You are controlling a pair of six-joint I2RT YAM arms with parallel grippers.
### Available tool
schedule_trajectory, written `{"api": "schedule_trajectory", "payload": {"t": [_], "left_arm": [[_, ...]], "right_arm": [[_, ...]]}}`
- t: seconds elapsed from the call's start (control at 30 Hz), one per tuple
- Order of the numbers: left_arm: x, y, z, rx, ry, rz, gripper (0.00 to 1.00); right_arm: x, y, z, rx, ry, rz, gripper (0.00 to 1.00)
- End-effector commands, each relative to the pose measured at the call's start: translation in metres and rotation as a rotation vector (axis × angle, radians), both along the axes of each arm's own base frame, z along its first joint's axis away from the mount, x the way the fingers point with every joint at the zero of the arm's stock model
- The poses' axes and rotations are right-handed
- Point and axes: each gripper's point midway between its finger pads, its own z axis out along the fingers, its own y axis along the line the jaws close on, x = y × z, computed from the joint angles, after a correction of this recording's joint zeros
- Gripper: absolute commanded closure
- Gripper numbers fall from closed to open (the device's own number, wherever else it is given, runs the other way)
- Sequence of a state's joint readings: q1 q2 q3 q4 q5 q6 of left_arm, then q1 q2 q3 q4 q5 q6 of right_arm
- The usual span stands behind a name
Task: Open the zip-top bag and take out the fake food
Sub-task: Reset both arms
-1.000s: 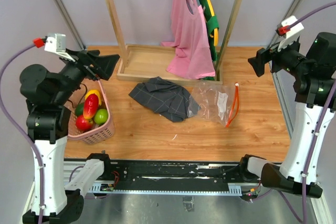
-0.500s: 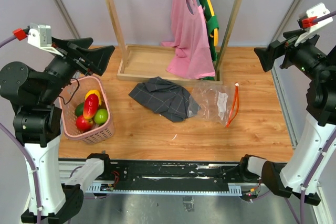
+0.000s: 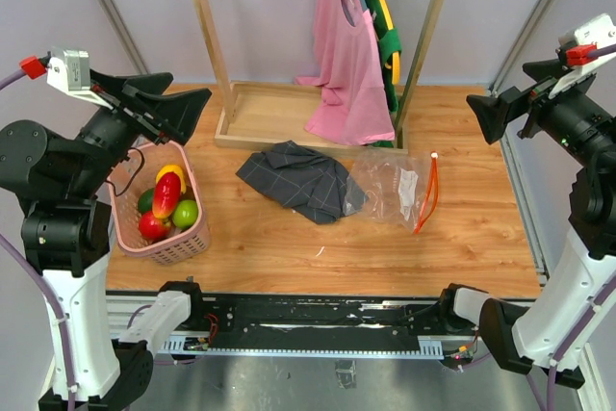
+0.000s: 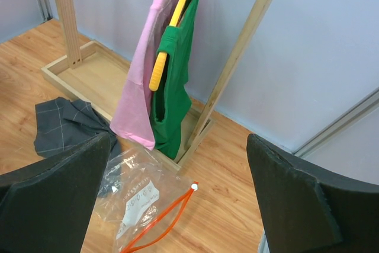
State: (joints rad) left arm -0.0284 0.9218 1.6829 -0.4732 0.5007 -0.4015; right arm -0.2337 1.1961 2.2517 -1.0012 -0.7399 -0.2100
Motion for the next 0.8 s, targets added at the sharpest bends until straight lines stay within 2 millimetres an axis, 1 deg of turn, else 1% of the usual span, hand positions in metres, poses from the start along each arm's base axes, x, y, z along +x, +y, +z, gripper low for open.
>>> {"api": "schedule_trajectory", "payload": {"t": [0.0, 0.23, 0.77], "left_arm": [[-0.007, -0.002, 0.005, 0.011, -0.028, -0.019, 0.01], [-0.004, -0.001, -0.003, 0.024, -0.015, -0.011, 0.01], [0.007, -0.001, -0.017, 0.038, 0.01, -0.006, 0.01]], "right_arm": [[0.004, -0.007, -0.008, 0.009, 0.028, -0.032, 0.02], [0.008, -0.013, -0.014, -0.007, 0.039, -0.06, 0.02], [0.012, -0.017, -0.025, -0.014, 0.065, -0.072, 0.02]]}}
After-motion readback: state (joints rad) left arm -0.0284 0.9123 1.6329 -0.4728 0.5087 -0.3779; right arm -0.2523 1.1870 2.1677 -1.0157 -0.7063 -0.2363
